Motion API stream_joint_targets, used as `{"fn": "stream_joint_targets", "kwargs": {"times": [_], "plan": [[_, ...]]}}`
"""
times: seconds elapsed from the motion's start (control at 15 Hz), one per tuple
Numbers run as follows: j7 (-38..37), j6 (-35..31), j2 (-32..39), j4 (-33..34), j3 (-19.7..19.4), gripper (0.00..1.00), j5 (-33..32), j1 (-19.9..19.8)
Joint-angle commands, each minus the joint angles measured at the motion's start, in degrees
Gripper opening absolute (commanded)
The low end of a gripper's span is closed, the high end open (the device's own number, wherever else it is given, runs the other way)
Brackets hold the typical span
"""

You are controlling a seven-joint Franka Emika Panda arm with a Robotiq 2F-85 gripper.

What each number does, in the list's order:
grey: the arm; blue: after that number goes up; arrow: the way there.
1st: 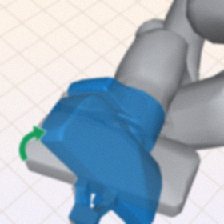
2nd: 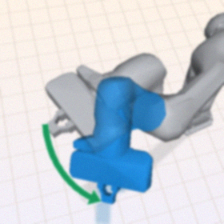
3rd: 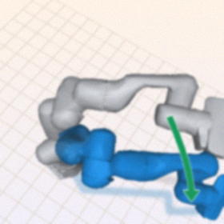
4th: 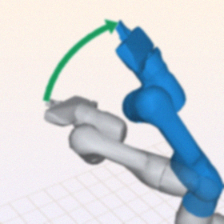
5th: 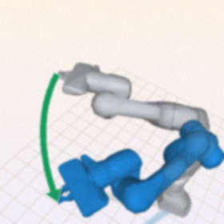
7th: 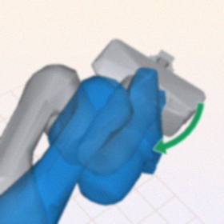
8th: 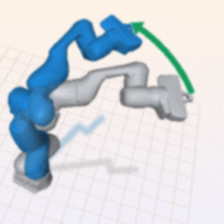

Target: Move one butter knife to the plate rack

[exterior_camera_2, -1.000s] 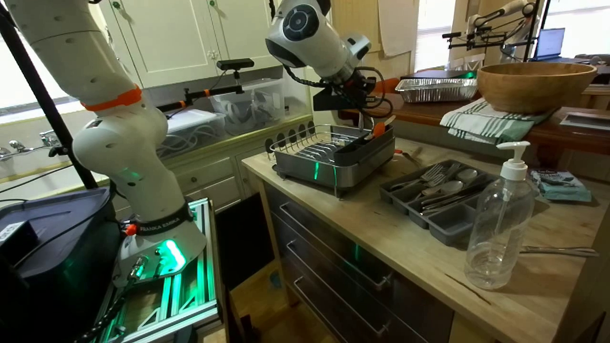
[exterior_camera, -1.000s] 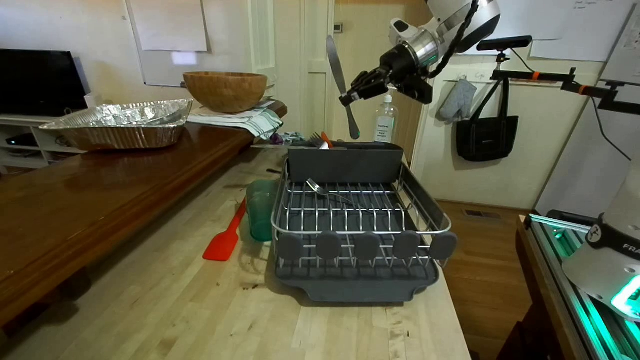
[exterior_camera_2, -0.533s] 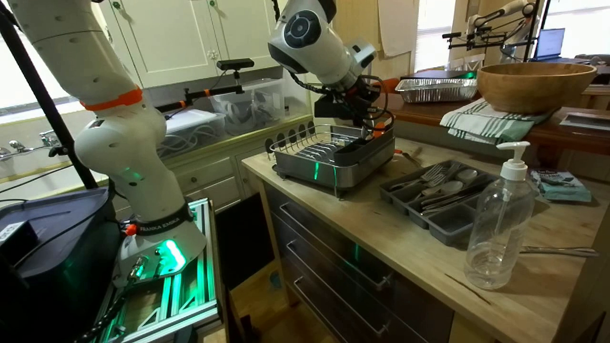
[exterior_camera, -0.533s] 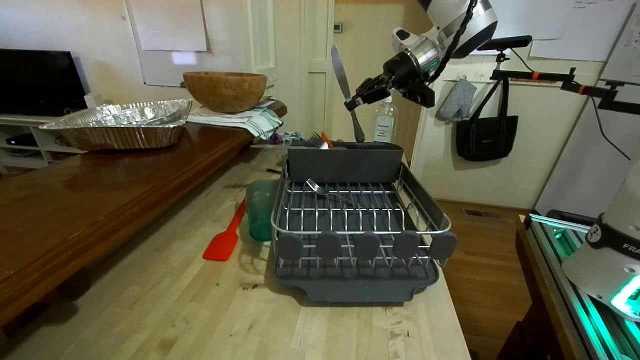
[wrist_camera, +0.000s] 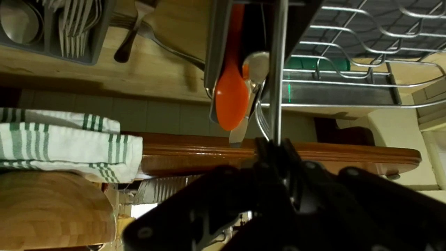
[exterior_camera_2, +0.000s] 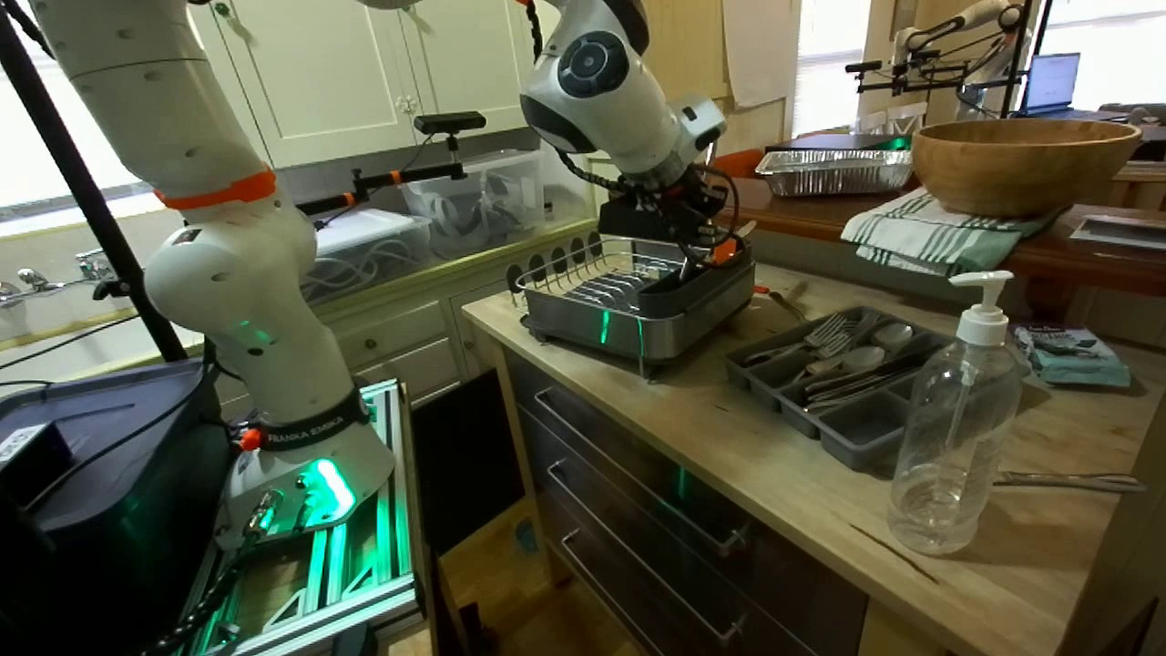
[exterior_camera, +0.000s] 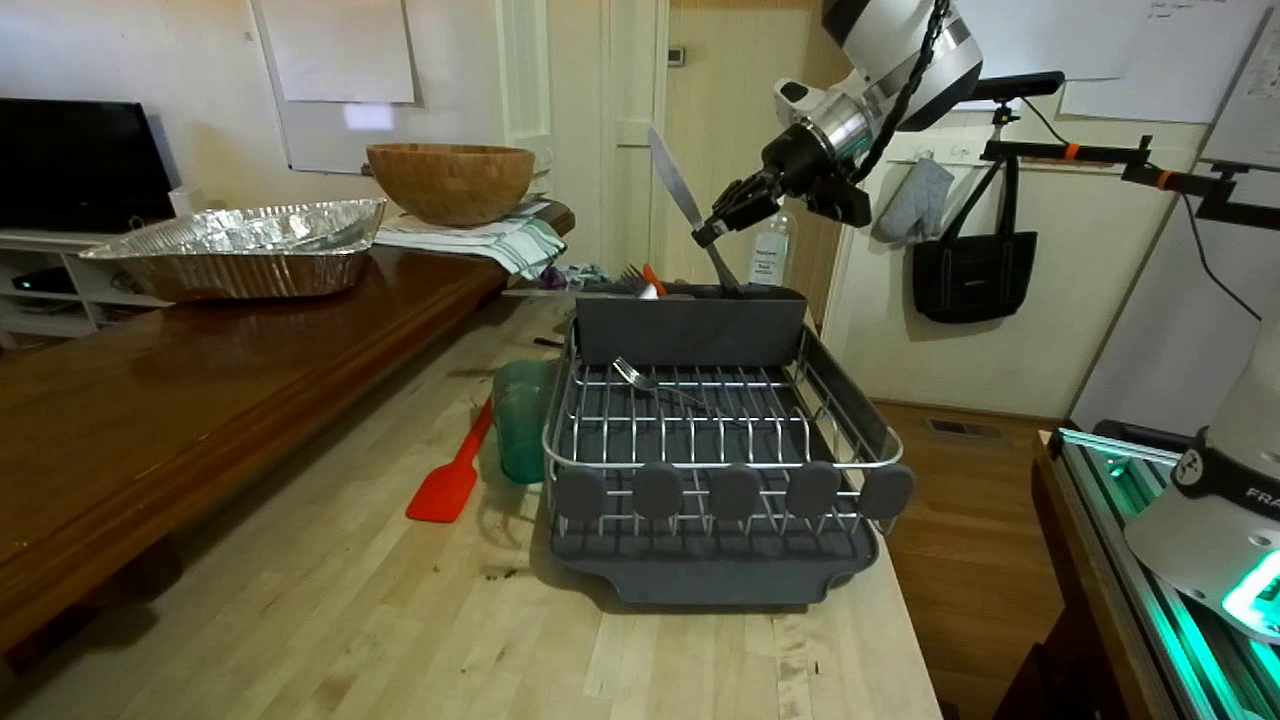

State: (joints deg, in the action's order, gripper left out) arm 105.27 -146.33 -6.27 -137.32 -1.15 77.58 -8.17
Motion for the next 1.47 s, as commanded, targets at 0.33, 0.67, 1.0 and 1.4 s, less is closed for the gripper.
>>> {"fn": "stream_joint_targets", "kwargs": {"times": [0.33, 0.67, 1.0, 1.4], "plan": [[-10.2, -1.1, 4.2, -2.0, -3.1, 0.03, -12.0, 0.5], [-11.9, -1.9, 3.9, -2.0, -3.8, 0.5, -16.3, 0.7], [-8.5, -6.9, -1.0, -5.0, -3.9, 0.72, -5.0, -0.4], [-6.1, -7.1, -2.3, -5.5, -4.9, 0.56, 0.3, -1.0]]}}
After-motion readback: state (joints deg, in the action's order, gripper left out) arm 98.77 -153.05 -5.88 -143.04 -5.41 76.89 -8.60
